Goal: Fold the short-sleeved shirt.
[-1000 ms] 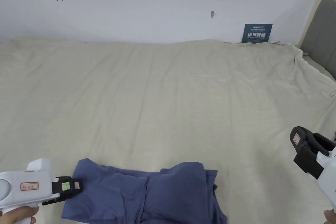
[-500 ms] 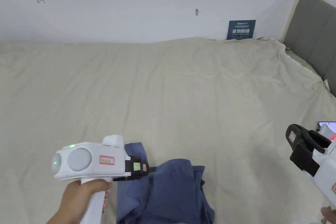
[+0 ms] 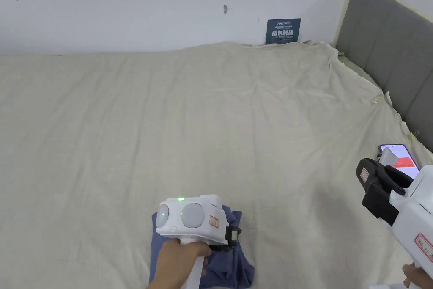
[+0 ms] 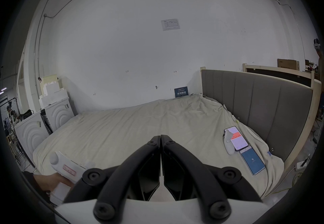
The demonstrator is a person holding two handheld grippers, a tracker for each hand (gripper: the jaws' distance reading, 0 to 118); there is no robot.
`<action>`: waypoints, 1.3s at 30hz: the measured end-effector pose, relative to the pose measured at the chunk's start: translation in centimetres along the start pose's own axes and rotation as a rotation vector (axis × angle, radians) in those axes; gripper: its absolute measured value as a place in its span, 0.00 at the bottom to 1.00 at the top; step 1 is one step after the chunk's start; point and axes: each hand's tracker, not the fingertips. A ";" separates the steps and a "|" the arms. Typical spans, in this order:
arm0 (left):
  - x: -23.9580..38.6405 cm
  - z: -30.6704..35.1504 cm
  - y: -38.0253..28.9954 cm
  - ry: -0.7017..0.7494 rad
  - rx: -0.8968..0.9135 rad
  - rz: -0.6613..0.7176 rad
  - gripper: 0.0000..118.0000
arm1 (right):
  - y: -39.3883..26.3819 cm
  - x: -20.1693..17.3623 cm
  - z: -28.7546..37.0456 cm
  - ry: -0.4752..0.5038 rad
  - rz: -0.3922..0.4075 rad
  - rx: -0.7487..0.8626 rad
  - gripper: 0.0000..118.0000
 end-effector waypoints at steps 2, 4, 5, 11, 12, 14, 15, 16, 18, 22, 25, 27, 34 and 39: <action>-0.3 -1.0 -0.3 -0.006 -0.006 0.007 0.07 | -0.1 0.1 0.1 -0.005 0.000 -0.003 0.00; -0.4 -1.2 -0.6 0.006 0.007 0.023 0.16 | -0.1 0.3 0.2 -0.010 -0.003 -0.005 0.00; -0.5 -1.1 -0.7 0.006 0.017 0.029 0.24 | -0.2 0.3 0.2 -0.012 -0.004 -0.006 0.00; 0.2 2.3 -0.4 -0.058 0.085 0.084 0.81 | 0.2 -0.3 0.4 -0.009 -0.007 -0.003 0.00; 0.4 3.5 -0.2 -0.057 0.135 0.066 0.81 | 0.3 -0.4 0.4 -0.006 -0.006 -0.002 0.00; 0.2 5.7 -0.2 -0.071 0.217 0.025 0.81 | 0.4 -0.5 0.3 0.001 -0.005 0.004 0.00; 0.0 7.0 -0.2 -0.054 0.264 0.002 0.81 | 0.6 -0.6 0.3 0.005 -0.003 0.007 0.00; -0.2 8.2 -0.3 -0.019 0.308 -0.026 0.81 | 0.7 -0.8 0.3 0.008 -0.002 0.011 0.00; -0.6 9.8 -0.6 0.066 0.385 -0.062 0.81 | 0.8 -0.8 0.1 0.014 -0.003 0.018 0.00; -2.0 11.6 -2.2 0.179 0.534 -0.119 0.75 | 0.9 -1.4 -0.1 0.026 -0.007 0.027 0.00; -2.9 11.2 -3.5 0.209 0.590 -0.169 0.20 | 0.8 -1.6 -0.1 0.033 -0.008 0.026 0.00; -3.2 10.3 -4.2 0.262 0.580 -0.174 0.03 | 0.6 -1.6 0.0 0.034 -0.009 0.022 0.00; -4.2 6.0 -6.5 0.269 0.545 -0.174 0.00 | 0.1 -1.0 0.4 0.021 -0.018 0.010 0.00; -2.8 2.4 -7.5 0.251 0.490 -0.190 0.00 | -0.3 0.2 0.7 0.001 -0.027 0.003 0.00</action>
